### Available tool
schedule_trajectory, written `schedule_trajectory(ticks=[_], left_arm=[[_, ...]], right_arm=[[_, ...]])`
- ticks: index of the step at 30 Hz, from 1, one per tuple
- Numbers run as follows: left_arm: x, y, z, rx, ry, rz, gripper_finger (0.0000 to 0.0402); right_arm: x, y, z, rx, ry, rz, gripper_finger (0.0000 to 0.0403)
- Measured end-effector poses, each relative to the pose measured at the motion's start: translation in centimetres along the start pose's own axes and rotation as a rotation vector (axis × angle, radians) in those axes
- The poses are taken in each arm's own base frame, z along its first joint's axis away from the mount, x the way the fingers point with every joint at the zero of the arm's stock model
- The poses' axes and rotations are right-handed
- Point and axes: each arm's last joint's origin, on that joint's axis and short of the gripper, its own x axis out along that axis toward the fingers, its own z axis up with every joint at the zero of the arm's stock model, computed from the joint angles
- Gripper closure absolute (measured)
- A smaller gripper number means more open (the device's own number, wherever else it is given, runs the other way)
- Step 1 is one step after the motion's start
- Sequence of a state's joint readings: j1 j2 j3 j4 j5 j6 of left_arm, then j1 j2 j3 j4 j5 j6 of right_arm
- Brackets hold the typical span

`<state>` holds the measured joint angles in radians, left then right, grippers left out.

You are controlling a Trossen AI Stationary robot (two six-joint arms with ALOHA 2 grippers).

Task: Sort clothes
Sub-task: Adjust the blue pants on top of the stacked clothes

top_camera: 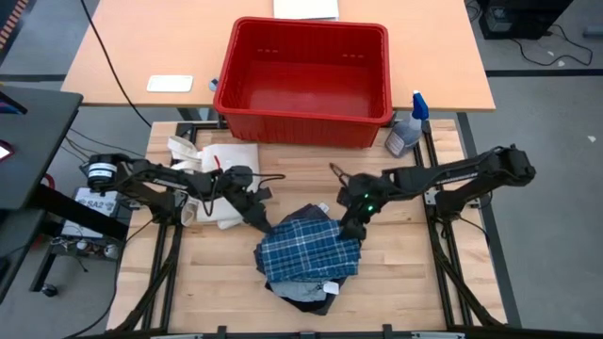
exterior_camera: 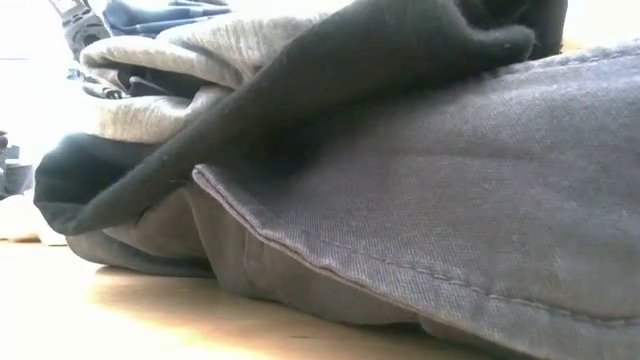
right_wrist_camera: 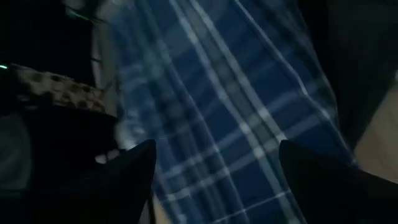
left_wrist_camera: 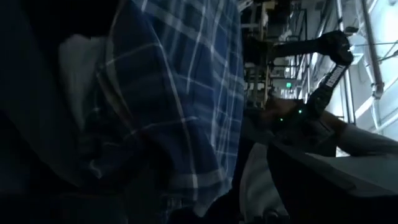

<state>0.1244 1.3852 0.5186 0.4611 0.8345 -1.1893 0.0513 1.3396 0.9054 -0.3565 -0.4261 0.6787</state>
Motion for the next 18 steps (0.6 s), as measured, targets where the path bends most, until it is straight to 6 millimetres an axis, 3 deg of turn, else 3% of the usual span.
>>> schedule_trajectory(ticks=[10, 18], left_arm=[[1.4, -0.3, -1.3, 0.165, 0.030, 0.017, 0.0145], [1.4, 0.0, -0.8, 0.457, -0.155, 0.147, 0.0147]], right_arm=[[6.2, -1.5, -0.8, 0.144, 0.090, -0.100, 0.0055], [6.9, -0.4, -0.4, 0.231, 0.041, -0.288, 0.0055]])
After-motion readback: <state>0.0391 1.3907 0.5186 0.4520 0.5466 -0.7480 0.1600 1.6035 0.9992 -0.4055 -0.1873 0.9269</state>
